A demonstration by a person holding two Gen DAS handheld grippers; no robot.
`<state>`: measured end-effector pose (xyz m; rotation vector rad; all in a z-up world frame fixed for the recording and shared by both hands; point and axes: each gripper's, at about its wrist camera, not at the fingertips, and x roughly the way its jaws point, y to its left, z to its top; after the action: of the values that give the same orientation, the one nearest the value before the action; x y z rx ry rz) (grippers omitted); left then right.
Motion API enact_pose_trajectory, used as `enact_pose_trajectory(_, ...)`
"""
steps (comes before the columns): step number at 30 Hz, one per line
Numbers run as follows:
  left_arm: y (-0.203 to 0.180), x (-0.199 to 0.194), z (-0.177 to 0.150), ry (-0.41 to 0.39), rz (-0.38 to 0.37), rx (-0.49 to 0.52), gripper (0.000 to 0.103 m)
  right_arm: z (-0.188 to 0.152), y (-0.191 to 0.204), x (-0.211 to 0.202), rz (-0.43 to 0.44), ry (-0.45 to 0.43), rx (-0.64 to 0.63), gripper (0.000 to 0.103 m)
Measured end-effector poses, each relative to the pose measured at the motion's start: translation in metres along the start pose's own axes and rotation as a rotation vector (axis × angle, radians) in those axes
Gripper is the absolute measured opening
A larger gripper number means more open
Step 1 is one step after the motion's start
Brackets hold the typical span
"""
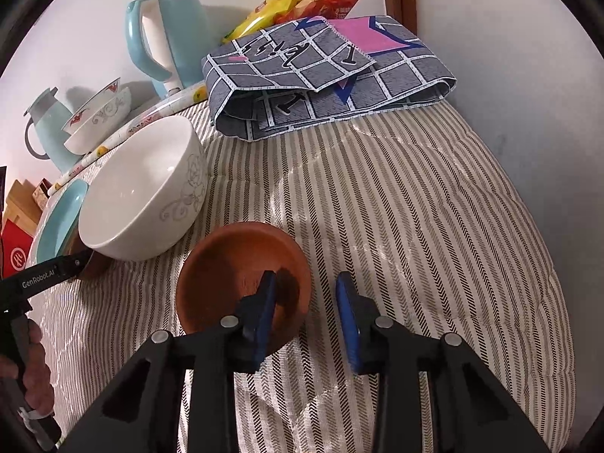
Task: Organize plates and bowls
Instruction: 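Lift the brown clay bowl with the right gripper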
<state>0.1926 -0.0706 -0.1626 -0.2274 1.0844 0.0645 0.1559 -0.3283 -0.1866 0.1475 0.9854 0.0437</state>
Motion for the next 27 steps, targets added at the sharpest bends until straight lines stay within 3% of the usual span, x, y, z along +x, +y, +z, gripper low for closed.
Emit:
enact_pose_trajectory(2,0.002,-0.001,0.0,-0.006,-0.008,-0.013,0.019,-0.001,0.001,-0.001,0.023,-0.002,0.003,0.018)
enact_pose_trajectory(4,0.005,-0.004,0.001,-0.018,-0.02,-0.025,0.012,0.0,0.002,-0.002,0.031,-0.001,0.013,0.014)
enact_pose_trajectory(13,0.003,-0.016,0.001,-0.049,-0.061,-0.016,0.009,0.001,0.009,-0.011,0.015,-0.018,-0.002,0.008)
enact_pose_trajectory(27,0.005,-0.051,-0.001,-0.109,-0.113,0.021,0.009,0.006,0.026,-0.039,-0.025,-0.063,-0.041,0.008)
